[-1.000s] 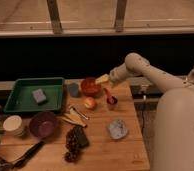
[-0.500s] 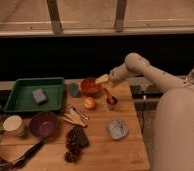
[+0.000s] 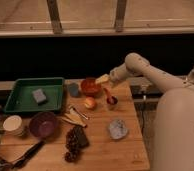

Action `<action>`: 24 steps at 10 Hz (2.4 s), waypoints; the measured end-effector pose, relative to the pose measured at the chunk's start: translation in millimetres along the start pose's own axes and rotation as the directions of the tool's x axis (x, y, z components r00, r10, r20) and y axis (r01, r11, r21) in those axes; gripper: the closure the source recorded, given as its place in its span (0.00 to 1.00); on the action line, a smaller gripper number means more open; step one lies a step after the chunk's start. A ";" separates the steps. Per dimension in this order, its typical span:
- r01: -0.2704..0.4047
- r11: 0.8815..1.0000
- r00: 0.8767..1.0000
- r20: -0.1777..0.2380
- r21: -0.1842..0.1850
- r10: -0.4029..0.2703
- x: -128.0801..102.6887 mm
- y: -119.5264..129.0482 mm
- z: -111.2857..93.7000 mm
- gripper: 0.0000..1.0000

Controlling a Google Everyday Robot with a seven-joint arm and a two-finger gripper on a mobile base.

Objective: Wipe tray with eraser

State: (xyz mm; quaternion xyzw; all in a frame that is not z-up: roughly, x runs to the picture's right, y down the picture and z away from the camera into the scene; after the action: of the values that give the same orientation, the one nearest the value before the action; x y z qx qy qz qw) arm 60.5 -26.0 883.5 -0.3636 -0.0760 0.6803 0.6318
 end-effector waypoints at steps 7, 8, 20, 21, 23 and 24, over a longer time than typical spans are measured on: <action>0.000 0.996 0.998 -0.066 0.085 0.005 0.0 -1.9 -4.4 0.29; -0.002 0.993 0.997 -0.081 0.116 0.011 3.7 -3.1 -8.1 0.29; -0.068 0.987 0.989 -0.120 0.143 0.086 154.8 30.5 -60.4 0.29; -0.081 0.989 0.986 -0.138 0.121 0.098 172.9 38.1 -55.3 0.29; -0.091 0.992 0.980 -0.167 0.091 0.105 188.8 48.9 -50.6 0.29; -0.087 0.992 0.980 -0.168 0.090 0.102 188.6 49.9 -49.7 0.29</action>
State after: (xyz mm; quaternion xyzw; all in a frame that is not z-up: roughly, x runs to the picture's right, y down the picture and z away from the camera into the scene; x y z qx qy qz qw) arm 61.6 119.4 744.2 -0.3980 0.0246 0.6780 0.6175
